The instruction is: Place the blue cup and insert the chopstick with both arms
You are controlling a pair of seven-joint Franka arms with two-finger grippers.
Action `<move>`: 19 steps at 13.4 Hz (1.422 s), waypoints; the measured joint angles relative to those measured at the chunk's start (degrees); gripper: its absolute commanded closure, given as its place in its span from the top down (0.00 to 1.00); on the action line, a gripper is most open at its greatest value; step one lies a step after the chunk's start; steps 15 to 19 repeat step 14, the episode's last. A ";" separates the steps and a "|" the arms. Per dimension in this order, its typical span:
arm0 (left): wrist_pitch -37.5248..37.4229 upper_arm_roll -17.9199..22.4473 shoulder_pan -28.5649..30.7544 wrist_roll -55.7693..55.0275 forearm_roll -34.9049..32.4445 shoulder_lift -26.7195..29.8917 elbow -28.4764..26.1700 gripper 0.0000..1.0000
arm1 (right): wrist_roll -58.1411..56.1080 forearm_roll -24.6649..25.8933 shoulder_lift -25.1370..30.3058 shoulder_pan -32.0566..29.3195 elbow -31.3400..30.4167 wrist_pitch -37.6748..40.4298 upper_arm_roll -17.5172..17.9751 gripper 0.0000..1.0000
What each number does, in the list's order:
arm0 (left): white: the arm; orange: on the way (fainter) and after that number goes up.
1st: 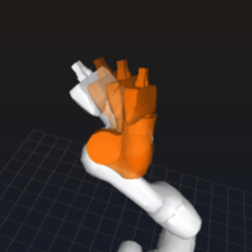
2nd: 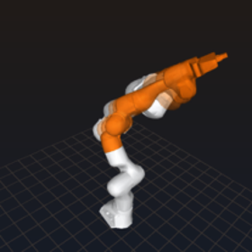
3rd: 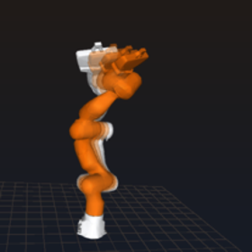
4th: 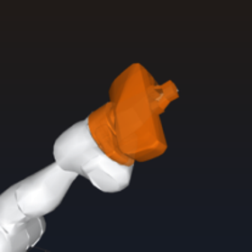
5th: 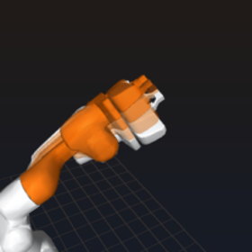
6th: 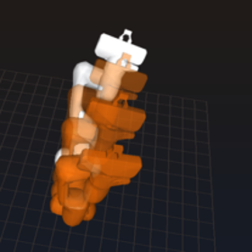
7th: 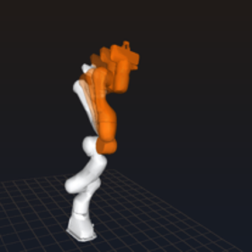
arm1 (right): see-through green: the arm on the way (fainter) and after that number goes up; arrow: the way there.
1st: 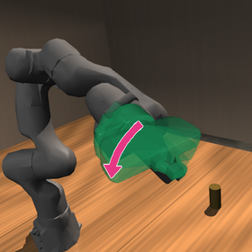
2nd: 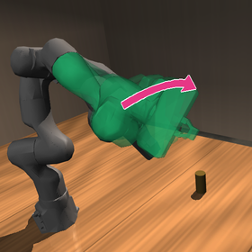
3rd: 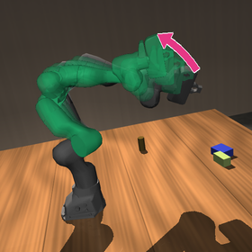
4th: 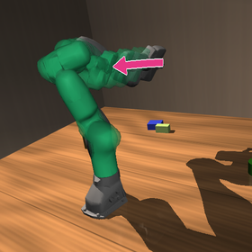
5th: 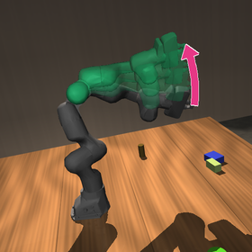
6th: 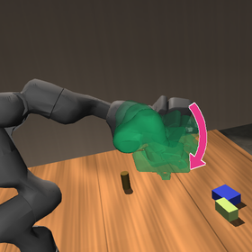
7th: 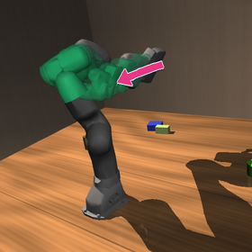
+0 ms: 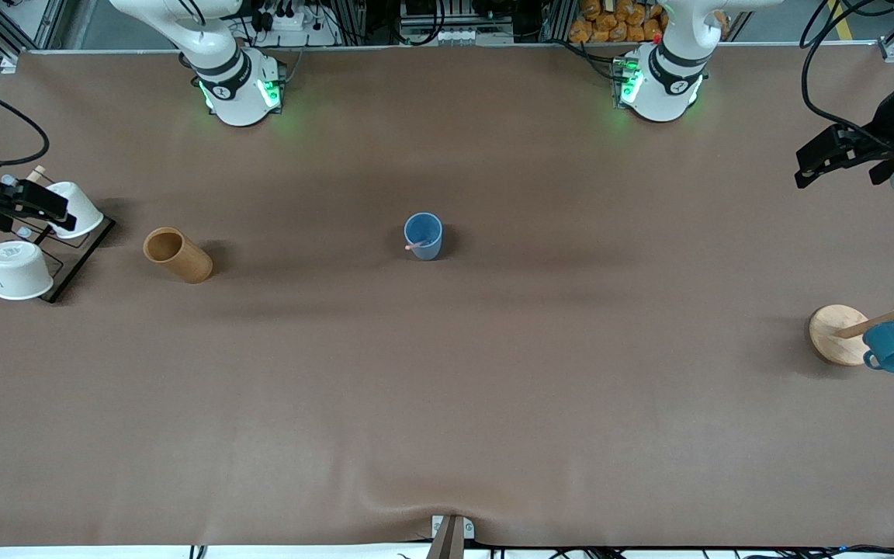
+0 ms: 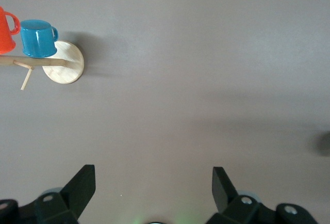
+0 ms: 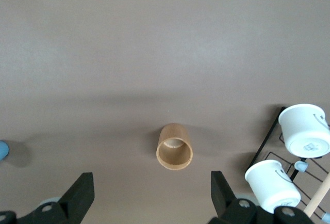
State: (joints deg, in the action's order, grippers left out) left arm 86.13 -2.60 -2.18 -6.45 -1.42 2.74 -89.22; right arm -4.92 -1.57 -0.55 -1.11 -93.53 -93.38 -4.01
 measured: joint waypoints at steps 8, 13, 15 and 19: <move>0.38 -0.16 0.00 0.02 0.00 0.05 -0.03 1.00 | 0.01 0.86 -1.60 0.00 4.28 0.98 0.15 1.00; 0.54 -0.33 -0.07 0.95 0.00 0.07 0.27 1.00 | 0.01 0.86 -1.59 0.00 5.42 1.39 0.40 1.00; 0.55 -0.38 -0.08 0.95 0.00 0.07 0.30 1.00 | 0.01 0.88 -1.60 0.00 5.42 1.42 0.40 1.00; 0.55 -0.38 -0.08 0.95 0.00 0.07 0.30 1.00 | 0.01 0.88 -1.60 0.00 5.42 1.42 0.40 1.00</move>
